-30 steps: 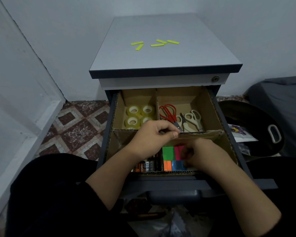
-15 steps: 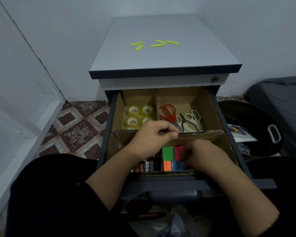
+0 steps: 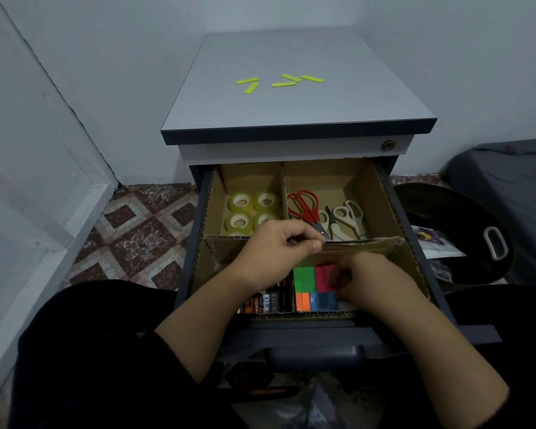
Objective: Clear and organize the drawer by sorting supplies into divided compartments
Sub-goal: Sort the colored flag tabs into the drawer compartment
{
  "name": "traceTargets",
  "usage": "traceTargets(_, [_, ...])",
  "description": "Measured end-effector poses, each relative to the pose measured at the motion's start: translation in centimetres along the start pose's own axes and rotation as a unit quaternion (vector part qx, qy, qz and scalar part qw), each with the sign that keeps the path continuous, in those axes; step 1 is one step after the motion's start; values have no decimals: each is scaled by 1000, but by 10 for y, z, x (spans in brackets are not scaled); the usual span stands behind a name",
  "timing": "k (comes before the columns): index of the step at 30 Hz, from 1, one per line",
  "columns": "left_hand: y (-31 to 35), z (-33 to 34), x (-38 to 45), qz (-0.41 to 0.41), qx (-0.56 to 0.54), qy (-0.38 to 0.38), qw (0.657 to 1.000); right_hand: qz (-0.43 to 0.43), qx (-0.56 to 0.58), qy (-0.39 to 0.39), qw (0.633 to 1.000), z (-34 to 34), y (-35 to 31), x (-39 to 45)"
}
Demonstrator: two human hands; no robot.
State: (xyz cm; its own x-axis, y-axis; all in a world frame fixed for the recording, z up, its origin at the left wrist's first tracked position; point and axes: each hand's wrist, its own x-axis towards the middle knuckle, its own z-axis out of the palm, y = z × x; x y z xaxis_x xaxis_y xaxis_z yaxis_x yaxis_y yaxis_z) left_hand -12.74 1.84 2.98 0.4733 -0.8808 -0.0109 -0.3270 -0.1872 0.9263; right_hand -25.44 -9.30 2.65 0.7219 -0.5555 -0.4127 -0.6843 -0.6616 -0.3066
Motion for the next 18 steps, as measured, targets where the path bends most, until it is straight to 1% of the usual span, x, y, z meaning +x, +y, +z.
traceTargets(18, [-3, 1, 2, 3, -8, 0, 1000, 2, -4, -35, 999, -2, 0, 1])
